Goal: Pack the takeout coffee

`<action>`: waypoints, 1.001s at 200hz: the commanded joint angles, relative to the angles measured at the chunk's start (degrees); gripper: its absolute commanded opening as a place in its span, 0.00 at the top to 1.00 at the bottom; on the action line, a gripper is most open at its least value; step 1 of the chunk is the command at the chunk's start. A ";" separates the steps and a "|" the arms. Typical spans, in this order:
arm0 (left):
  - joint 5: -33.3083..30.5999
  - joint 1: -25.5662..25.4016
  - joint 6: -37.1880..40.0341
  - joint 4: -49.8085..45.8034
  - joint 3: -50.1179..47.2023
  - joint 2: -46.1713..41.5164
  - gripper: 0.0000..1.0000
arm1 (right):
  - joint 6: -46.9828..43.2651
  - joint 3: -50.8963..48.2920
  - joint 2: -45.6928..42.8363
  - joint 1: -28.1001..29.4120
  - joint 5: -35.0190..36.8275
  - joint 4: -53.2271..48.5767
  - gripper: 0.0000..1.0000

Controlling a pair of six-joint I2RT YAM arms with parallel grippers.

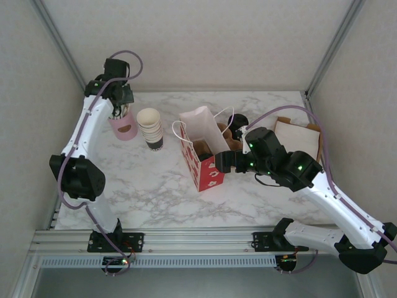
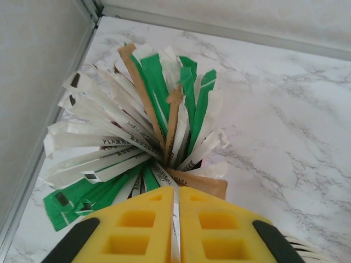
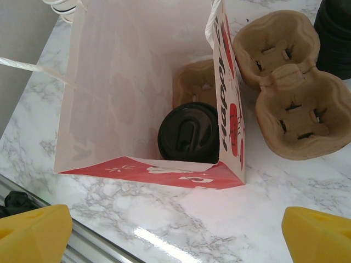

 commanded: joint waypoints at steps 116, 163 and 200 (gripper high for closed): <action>0.25 -0.42 -2.05 -5.65 17.18 -8.77 0.88 | 1.14 2.02 0.68 -0.44 -0.71 0.91 0.01; 8.08 -0.43 -3.37 -5.29 20.73 -12.24 0.86 | 1.44 2.19 0.76 -0.44 -0.45 0.82 0.01; 21.60 -0.40 -5.40 -3.13 21.73 -14.66 0.84 | 1.79 2.13 0.68 -0.44 0.04 0.65 0.01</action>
